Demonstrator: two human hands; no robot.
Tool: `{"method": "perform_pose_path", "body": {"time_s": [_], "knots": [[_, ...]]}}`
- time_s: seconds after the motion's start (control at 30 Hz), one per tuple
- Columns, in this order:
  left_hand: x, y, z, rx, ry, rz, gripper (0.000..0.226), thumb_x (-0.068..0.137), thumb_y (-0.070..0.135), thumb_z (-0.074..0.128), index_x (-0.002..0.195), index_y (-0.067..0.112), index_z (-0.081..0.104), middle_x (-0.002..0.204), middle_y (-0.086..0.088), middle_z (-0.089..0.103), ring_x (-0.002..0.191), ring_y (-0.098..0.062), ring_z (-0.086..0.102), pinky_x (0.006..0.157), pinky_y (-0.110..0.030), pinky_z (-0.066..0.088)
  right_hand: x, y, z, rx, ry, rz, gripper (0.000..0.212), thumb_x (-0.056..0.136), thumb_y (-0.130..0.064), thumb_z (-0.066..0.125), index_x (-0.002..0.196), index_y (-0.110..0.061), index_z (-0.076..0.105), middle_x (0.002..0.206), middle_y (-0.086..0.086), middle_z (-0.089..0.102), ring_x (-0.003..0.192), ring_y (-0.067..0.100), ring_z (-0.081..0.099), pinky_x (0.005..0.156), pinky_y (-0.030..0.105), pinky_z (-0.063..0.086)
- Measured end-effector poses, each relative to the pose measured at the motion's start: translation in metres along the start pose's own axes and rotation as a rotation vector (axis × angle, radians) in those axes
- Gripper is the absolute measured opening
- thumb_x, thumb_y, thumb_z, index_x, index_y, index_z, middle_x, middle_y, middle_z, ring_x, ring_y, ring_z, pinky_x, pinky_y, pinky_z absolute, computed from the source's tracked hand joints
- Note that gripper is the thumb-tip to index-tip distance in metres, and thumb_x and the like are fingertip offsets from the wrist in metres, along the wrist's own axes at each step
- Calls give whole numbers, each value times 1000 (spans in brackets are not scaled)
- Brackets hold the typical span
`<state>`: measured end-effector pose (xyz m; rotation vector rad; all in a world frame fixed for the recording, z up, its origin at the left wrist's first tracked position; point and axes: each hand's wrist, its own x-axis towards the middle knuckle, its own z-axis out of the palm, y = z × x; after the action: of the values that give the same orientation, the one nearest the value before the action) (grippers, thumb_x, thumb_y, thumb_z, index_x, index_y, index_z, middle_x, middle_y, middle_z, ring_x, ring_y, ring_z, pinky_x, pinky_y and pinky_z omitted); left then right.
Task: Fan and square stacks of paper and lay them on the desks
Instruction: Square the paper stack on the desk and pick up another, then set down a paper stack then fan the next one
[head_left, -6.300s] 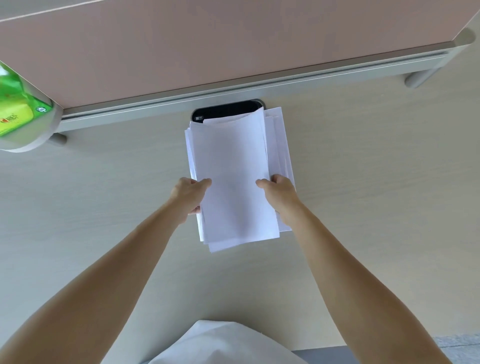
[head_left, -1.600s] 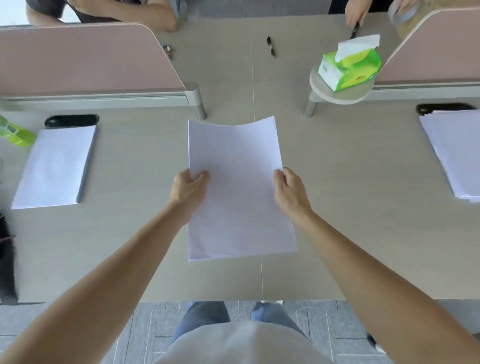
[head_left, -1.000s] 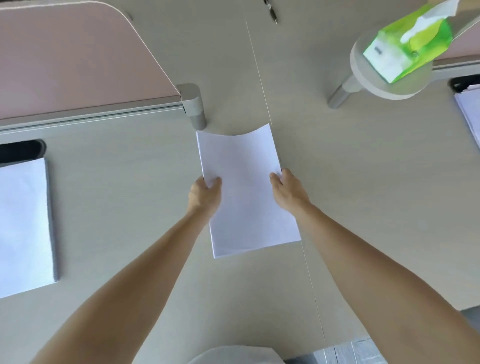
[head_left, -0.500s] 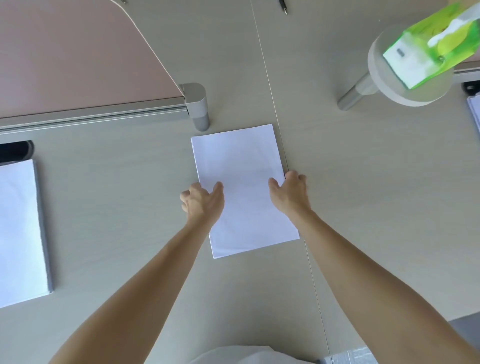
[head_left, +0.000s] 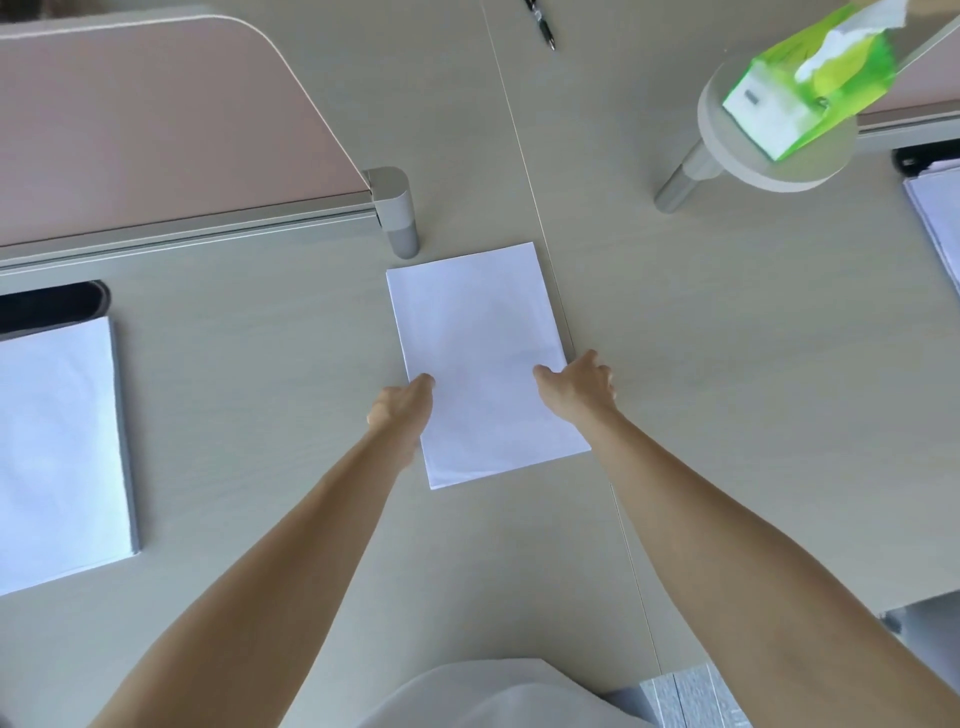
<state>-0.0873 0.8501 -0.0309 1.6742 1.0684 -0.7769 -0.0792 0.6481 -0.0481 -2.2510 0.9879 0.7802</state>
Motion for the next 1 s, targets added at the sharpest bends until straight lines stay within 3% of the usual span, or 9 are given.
{"method": "perform_pose_path", "body": {"time_s": [0.13, 0.27, 0.33, 0.4, 0.53, 0.6, 0.73, 0.87, 1.0], "knots": [[-10, -14, -1, -97, -12, 30, 15, 85, 32, 54, 87, 18, 58, 116, -10, 66, 97, -30, 67, 85, -40, 55, -6, 7, -2, 46, -18, -50, 66, 91, -47, 54, 138, -5, 33, 144, 11, 35, 129, 35, 39, 86, 39, 40], [-20, -17, -3, -12, 38, 69, 38, 83, 40, 52, 107, 11, 57, 116, -10, 55, 83, -28, 57, 73, -34, 49, -17, 22, -19, 164, -79, -98, 62, 90, -47, 55, 132, -7, 38, 129, 6, 44, 103, 26, 51, 80, 35, 44], [-32, -20, 2, 121, 99, 158, 49, 86, 40, 51, 127, 13, 49, 130, -9, 43, 99, -31, 55, 84, -40, 49, -27, 39, -34, 193, -47, -159, 33, 88, -43, 55, 99, -13, 48, 93, 1, 48, 75, 21, 47, 60, 29, 35], [-51, -23, 14, 168, 82, 264, 58, 87, 38, 52, 141, 19, 41, 139, -8, 36, 111, -33, 54, 93, -42, 47, -38, 60, -54, 213, -5, -241, 34, 88, -37, 53, 68, -20, 33, 65, -3, 33, 57, 19, 31, 52, 29, 22], [-98, -21, 53, 218, -54, 434, 50, 92, 33, 51, 138, 19, 42, 100, 5, 59, 77, -11, 54, 63, -27, 40, -55, 107, -105, 308, 1, -265, 39, 80, -41, 57, 54, -22, 35, 52, -7, 36, 54, 19, 38, 53, 29, 25], [-125, -22, 75, 242, -113, 506, 38, 93, 31, 50, 130, 21, 50, 83, 7, 59, 72, -9, 54, 57, -25, 37, -63, 132, -131, 474, -23, -249, 25, 77, -40, 63, 60, -23, 53, 58, -8, 53, 57, 18, 51, 54, 27, 38], [-167, -35, 135, 320, -190, 688, 17, 81, 24, 44, 71, 17, 57, 68, 5, 56, 64, -22, 53, 56, -23, 37, -84, 195, -187, 675, 11, -323, 10, 95, -24, 62, 89, -18, 64, 84, 2, 67, 74, 20, 65, 70, 29, 50], [-224, -46, 208, 221, -115, 759, 29, 82, 32, 50, 105, 22, 65, 90, 2, 72, 84, -23, 70, 74, -34, 57, -98, 285, -243, 770, 100, -405, 10, 96, -21, 61, 93, -14, 67, 86, 3, 68, 74, 19, 67, 72, 29, 51], [-288, -47, 292, 101, -193, 828, 16, 77, 33, 54, 83, 23, 66, 77, 1, 70, 75, -23, 67, 78, -39, 56, -112, 387, -305, 835, 175, -414, 17, 96, -19, 59, 101, -5, 69, 87, 4, 70, 76, 21, 69, 77, 34, 53]]}}
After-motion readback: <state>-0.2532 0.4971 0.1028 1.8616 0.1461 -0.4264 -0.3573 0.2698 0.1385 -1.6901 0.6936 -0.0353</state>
